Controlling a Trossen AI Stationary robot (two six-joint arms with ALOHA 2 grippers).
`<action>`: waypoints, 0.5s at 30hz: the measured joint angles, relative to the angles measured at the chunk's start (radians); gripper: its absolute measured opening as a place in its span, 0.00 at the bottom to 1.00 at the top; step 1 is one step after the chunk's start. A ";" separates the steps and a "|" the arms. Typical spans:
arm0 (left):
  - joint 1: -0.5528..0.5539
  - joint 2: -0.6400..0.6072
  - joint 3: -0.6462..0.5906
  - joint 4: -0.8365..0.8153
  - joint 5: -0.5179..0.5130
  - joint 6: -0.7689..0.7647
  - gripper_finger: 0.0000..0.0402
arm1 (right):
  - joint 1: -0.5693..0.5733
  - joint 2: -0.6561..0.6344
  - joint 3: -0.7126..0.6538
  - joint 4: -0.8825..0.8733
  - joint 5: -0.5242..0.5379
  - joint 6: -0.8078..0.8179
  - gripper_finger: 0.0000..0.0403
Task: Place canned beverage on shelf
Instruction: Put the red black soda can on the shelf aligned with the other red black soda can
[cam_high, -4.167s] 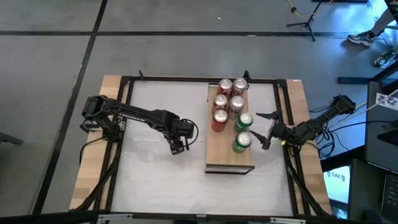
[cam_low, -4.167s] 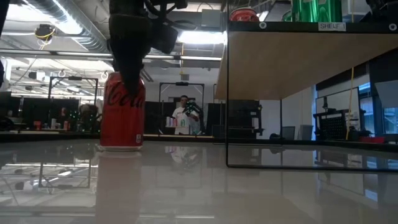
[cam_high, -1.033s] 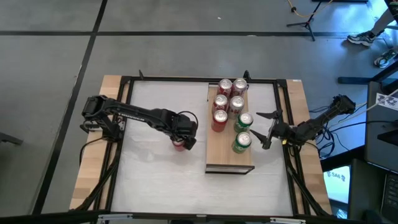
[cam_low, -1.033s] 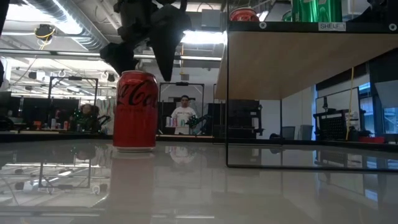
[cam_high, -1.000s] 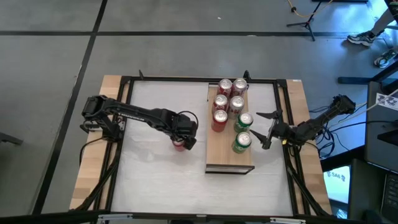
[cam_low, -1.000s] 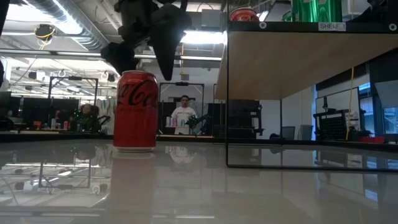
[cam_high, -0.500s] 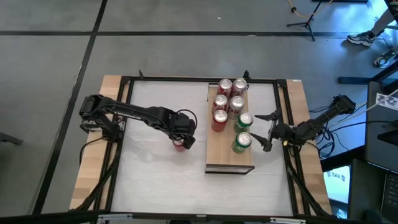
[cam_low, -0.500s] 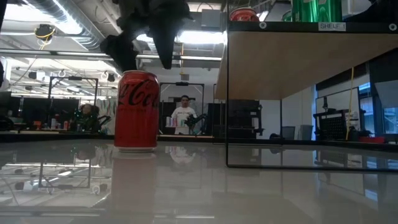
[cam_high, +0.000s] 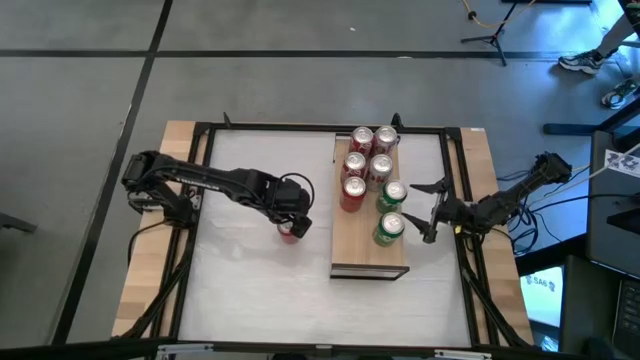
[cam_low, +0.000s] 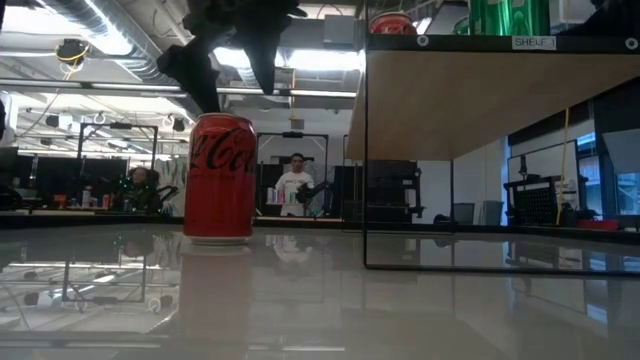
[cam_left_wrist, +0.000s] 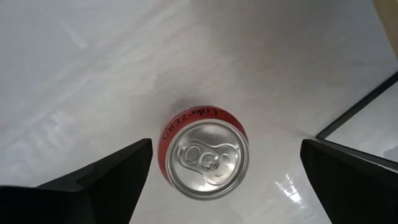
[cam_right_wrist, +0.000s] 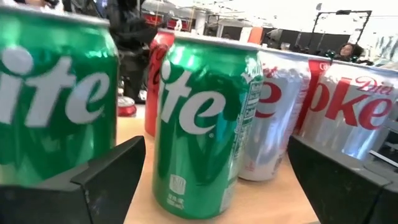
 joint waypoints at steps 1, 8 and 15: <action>-0.003 0.000 0.000 0.000 -0.004 -0.004 0.99 | 0.000 0.000 0.000 -0.010 0.005 0.000 0.96; -0.031 0.000 0.000 0.000 -0.050 -0.004 0.99 | 0.000 -0.044 0.091 -0.297 -0.093 0.100 0.96; -0.031 0.000 0.000 0.002 -0.068 -0.004 0.99 | 0.000 -0.061 0.292 -0.728 -0.245 0.332 0.96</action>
